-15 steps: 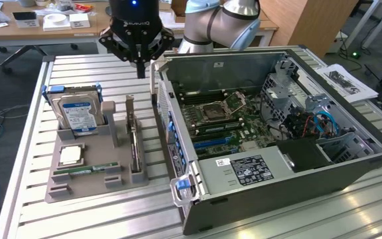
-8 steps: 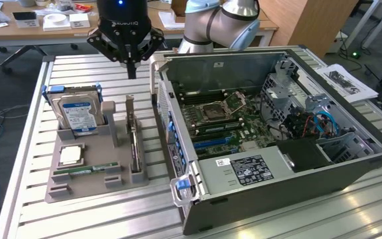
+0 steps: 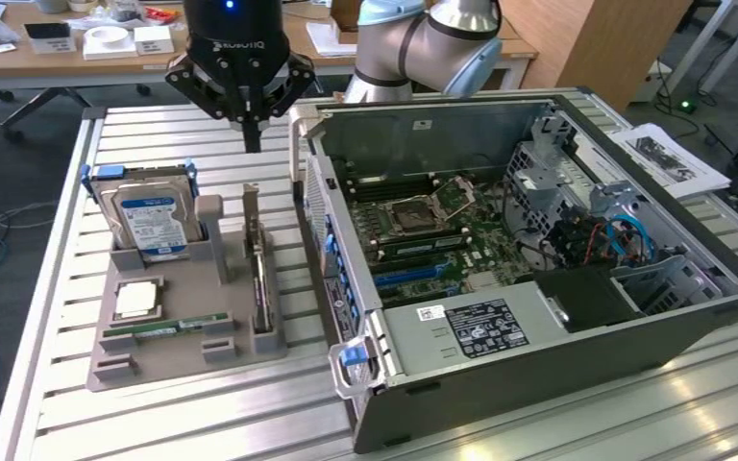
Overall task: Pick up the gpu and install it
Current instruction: 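Reach for the gpu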
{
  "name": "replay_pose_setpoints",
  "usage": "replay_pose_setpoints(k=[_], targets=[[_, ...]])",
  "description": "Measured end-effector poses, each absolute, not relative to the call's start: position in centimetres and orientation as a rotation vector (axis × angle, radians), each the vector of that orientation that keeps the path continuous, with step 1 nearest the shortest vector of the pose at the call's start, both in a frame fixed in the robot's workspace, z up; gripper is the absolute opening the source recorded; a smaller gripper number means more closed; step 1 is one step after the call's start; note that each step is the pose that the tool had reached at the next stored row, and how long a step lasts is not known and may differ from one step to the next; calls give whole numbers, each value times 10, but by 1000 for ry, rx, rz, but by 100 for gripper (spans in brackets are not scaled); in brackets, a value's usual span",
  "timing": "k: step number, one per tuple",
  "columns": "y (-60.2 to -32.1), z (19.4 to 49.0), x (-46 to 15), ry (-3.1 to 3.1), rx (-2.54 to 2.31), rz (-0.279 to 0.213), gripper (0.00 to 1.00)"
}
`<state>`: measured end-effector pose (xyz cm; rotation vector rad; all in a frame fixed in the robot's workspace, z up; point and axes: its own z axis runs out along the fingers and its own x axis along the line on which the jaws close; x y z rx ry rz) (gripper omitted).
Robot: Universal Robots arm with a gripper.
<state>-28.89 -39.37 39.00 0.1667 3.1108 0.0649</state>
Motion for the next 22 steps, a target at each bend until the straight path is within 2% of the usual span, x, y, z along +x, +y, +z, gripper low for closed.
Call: replay_pose_setpoints(k=[22], targets=[[-418, 390, -291, 3111, 167, 65, 11]])
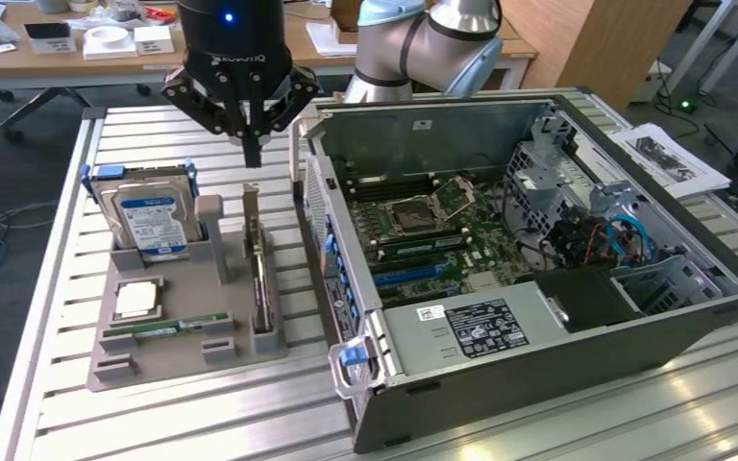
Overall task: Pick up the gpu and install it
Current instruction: 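Reach for the gpu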
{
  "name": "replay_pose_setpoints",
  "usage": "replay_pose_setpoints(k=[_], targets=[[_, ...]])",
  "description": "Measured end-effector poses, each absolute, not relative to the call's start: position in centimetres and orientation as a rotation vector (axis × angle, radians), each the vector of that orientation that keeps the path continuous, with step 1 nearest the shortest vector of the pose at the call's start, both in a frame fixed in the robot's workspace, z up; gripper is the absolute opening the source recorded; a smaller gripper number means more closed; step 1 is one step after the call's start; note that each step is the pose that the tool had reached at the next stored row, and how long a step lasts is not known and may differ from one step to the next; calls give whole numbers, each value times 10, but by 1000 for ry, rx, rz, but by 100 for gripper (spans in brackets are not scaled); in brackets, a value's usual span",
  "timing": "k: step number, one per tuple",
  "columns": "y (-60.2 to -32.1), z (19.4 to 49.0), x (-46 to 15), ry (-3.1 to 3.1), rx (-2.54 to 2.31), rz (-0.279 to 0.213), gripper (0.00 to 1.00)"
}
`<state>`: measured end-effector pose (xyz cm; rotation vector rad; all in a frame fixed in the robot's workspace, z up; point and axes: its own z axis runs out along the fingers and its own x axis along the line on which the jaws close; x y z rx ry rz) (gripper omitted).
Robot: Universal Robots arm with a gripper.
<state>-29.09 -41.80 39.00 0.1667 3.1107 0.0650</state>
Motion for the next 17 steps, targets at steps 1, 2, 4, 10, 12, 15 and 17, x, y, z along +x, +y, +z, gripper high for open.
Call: replay_pose_setpoints(k=[1, 2, 4, 10, 12, 15, 17], targets=[[-419, 390, -291, 3111, 167, 65, 11], [-420, 390, -291, 3111, 167, 65, 11], [-422, 390, -292, 3111, 167, 65, 11], [-429, 390, -296, 3111, 167, 64, 11], [-430, 390, -298, 3111, 167, 64, 11], [-432, 390, -301, 3111, 167, 64, 11], [-433, 390, -303, 3111, 167, 64, 11]])
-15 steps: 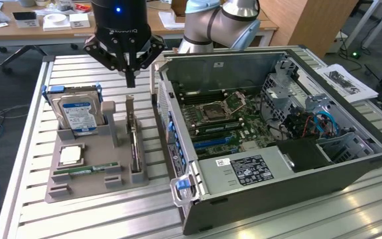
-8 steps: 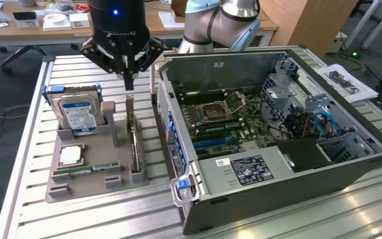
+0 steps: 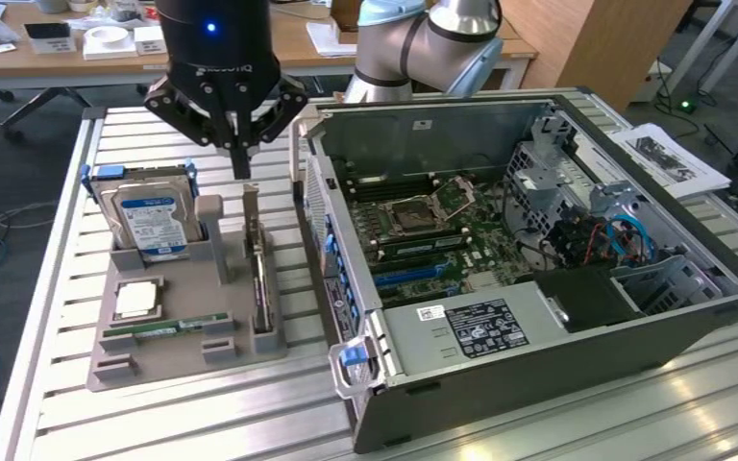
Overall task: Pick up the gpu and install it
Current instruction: 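Reach for the gpu, then pick up the gpu and move the gpu toward the slot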
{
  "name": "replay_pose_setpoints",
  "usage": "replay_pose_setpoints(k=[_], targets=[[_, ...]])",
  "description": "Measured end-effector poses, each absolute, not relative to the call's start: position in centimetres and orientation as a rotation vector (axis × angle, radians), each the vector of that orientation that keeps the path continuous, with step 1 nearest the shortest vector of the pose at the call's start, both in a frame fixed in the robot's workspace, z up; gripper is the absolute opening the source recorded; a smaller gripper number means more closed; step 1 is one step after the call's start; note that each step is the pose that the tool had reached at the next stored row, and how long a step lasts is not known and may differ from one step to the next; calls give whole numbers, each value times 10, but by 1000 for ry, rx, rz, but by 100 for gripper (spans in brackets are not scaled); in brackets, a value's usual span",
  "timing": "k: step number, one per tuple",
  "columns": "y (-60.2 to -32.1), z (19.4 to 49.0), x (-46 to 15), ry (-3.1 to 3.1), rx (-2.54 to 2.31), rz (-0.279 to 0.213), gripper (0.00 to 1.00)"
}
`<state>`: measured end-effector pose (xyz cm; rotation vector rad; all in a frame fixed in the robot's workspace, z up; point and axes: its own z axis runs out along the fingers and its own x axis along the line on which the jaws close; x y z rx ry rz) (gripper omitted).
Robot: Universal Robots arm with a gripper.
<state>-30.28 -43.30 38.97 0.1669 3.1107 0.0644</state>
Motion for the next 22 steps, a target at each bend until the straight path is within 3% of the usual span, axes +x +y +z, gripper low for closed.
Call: replay_pose_setpoints(k=[22], targets=[[-438, 390, -305, 3111, 167, 64, 11]])
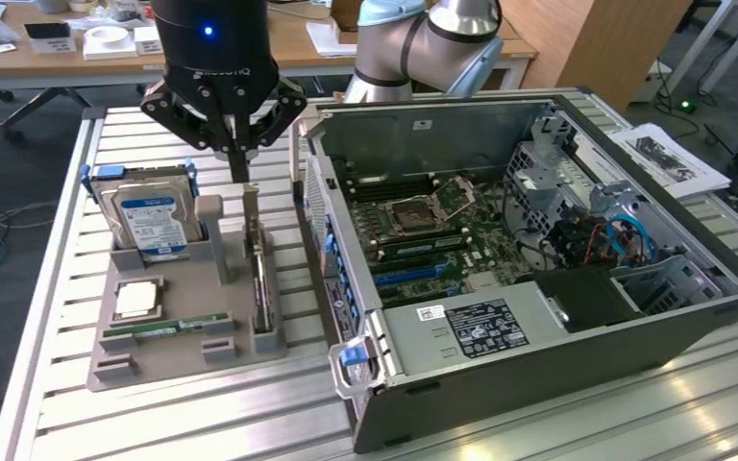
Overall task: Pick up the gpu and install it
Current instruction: 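Pick up the gpu and move the gpu toward the slot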
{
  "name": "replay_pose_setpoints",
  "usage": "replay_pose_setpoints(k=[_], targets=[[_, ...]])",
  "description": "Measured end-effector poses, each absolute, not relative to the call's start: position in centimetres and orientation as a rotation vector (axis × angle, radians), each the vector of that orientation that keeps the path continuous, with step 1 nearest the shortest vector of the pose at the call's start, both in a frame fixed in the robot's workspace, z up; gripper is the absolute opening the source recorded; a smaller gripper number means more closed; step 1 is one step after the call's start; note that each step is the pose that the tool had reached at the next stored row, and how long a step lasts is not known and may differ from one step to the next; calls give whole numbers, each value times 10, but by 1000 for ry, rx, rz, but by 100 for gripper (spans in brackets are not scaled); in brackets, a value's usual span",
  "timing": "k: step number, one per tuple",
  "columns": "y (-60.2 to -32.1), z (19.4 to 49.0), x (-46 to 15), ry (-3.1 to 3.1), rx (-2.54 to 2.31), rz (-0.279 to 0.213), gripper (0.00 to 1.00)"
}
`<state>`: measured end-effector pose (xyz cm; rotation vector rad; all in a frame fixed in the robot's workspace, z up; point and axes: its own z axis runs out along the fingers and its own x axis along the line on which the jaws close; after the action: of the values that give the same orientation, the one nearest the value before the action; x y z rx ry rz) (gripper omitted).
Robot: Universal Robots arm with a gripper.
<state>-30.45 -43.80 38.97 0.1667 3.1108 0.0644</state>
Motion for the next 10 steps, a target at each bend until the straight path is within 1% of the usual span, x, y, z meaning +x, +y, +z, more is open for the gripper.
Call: replay_pose_setpoints(k=[1, 2, 4, 5, 6, 7, 8, 10], targets=[[-438, 390, -305, 3111, 167, 64, 17], [-438, 390, -305, 3111, 167, 64, 17], [-438, 390, -305, 3111, 167, 64, 29], [-438, 390, -305, 3111, 167, 64, 29], [-438, 390, -305, 3111, 167, 64, 35], [-438, 390, -305, 3111, 167, 64, 35], [-438, 390, -305, 3111, 167, 64, 42], [-438, 390, -305, 3111, 167, 64, 42]])
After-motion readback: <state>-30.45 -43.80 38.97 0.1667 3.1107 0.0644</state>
